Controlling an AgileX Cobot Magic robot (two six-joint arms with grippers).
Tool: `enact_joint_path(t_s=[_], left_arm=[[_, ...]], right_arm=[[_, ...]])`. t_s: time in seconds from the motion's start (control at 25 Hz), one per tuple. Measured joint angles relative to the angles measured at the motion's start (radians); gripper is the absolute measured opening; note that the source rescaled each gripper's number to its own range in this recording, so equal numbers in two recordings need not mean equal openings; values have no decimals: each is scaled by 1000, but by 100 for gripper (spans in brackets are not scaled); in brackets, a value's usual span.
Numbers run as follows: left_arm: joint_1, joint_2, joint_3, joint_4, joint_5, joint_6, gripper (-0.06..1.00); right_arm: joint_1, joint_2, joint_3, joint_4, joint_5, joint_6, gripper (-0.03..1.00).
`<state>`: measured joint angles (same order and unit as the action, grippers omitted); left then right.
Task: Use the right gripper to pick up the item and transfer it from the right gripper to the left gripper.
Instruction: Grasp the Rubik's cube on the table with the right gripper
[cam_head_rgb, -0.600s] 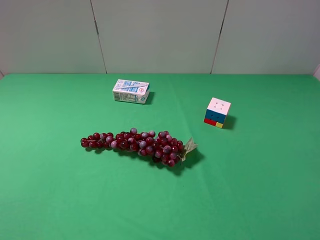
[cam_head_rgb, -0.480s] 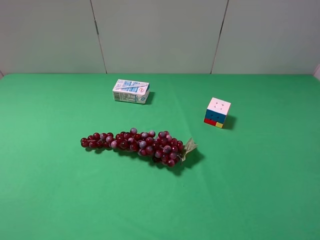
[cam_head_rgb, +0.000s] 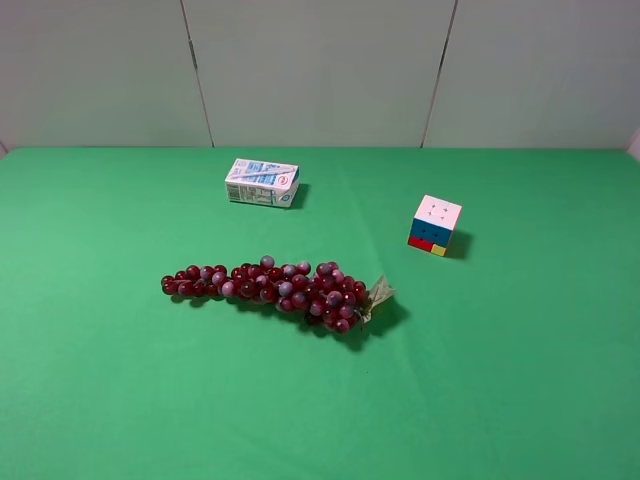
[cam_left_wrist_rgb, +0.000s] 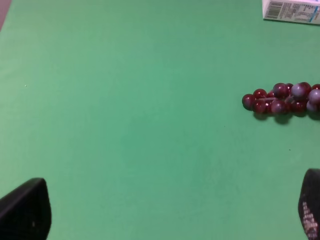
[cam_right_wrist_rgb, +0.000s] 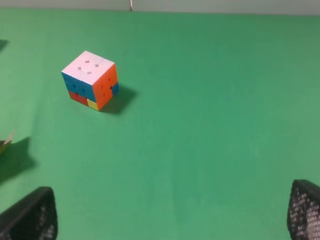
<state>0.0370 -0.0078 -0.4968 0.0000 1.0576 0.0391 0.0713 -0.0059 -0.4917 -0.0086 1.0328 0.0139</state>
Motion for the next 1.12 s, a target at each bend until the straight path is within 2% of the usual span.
enact_joint_path(t_s=[0.6,1.12], left_arm=[[0,0,0,0,0,0,97],[0,0,0,0,1,0,97]], right_arm=[[0,28,-20,0,0,0,100],[0,537,-339,0,-129,-33,100]])
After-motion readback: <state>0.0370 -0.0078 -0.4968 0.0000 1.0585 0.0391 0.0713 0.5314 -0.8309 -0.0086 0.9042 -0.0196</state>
